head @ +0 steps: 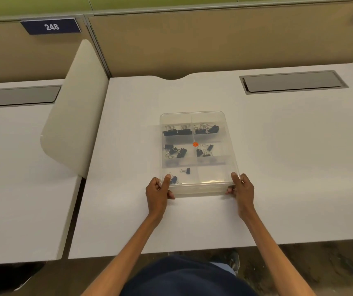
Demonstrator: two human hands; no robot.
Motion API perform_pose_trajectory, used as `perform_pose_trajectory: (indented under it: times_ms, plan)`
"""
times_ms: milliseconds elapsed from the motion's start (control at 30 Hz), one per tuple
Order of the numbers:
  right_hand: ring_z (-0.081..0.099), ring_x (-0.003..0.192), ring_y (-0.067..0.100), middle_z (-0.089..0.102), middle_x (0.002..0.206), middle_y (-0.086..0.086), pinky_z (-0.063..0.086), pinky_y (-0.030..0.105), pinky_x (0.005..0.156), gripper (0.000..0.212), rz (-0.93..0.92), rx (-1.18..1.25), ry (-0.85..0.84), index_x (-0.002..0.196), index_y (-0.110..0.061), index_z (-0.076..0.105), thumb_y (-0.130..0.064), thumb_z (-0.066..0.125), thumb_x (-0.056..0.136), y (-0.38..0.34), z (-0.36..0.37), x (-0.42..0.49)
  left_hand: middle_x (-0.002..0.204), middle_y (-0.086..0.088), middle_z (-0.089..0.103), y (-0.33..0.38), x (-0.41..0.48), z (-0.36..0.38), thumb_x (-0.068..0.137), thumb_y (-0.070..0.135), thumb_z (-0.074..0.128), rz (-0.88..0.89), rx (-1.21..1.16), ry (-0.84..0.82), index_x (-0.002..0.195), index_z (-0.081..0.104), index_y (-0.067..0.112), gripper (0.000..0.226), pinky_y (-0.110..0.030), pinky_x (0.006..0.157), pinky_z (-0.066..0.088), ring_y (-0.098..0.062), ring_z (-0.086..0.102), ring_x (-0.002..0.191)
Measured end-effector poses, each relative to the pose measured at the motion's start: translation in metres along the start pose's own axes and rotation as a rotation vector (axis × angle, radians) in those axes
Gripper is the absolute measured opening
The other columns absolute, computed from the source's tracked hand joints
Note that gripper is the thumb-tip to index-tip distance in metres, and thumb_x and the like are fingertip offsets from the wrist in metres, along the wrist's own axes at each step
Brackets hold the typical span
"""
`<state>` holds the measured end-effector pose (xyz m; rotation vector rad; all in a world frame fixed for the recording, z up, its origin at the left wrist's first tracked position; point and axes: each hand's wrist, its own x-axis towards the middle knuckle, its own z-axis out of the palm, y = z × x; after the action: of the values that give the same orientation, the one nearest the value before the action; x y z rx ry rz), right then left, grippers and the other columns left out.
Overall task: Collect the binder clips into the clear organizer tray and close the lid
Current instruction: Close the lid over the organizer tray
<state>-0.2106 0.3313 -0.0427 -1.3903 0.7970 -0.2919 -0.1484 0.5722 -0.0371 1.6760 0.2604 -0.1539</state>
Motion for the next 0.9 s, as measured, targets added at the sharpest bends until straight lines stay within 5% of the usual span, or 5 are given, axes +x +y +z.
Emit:
perform_pose_trajectory:
  times_ms: [267, 433, 633, 767, 900]
  plan:
    - [0.046, 0.048, 0.019, 0.032, 0.060, 0.008, 0.045, 0.032, 0.053, 0.043, 0.026, -0.050, -0.162, 0.069, -0.019, 0.030, -0.026, 0.065, 0.092, -0.009, -0.013, 0.005, 0.050, -0.006, 0.046, 0.006, 0.014, -0.017, 0.087, 0.043, 0.066, 0.087, 0.252, -0.085, 0.062, 0.032, 0.016, 0.050, -0.029, 0.045, 0.045, -0.024, 0.059, 0.045]
    - [0.050, 0.054, 0.022, 0.049, 0.062, 0.009, 0.043, 0.029, 0.049, 0.044, 0.147, -0.269, -0.244, 0.076, -0.013, 0.044, -0.052, 0.062, 0.087, -0.033, -0.029, 0.022, 0.082, -0.002, 0.062, 0.013, 0.034, -0.019, 0.077, 0.053, 0.070, -0.008, 0.429, -0.127, 0.093, 0.047, 0.020, 0.044, -0.043, 0.065, 0.056, -0.026, 0.066, 0.067]
    - [0.056, 0.088, 0.032, 0.060, 0.089, 0.010, 0.045, 0.039, 0.078, 0.062, 0.003, -0.662, -0.092, 0.088, -0.005, 0.057, -0.059, 0.029, 0.099, -0.053, 0.011, 0.050, 0.114, -0.009, 0.059, 0.045, 0.059, 0.018, 0.090, 0.027, 0.054, -0.094, 0.495, -0.067, 0.112, 0.041, 0.014, 0.030, -0.039, 0.084, 0.048, -0.028, 0.058, 0.097]
    - [0.045, 0.063, 0.021, 0.047, 0.062, 0.002, 0.033, 0.034, 0.059, 0.053, -0.131, -0.616, 0.076, 0.066, -0.012, 0.037, -0.052, 0.033, 0.100, -0.034, 0.024, 0.045, 0.120, -0.014, 0.059, 0.045, 0.055, 0.031, 0.097, 0.034, 0.043, -0.080, 0.528, 0.060, 0.116, 0.038, 0.010, 0.031, -0.042, 0.088, 0.046, -0.033, 0.058, 0.102]
    - [0.033, 0.056, 0.015, 0.037, 0.057, 0.002, 0.027, 0.032, 0.056, 0.050, -0.204, -0.586, 0.087, 0.063, -0.014, 0.032, -0.047, 0.040, 0.100, -0.030, 0.021, 0.053, 0.111, -0.014, 0.063, 0.040, 0.056, 0.033, 0.102, 0.040, 0.031, -0.021, 0.583, 0.094, 0.108, 0.040, 0.010, 0.033, -0.039, 0.081, 0.046, -0.031, 0.060, 0.092]
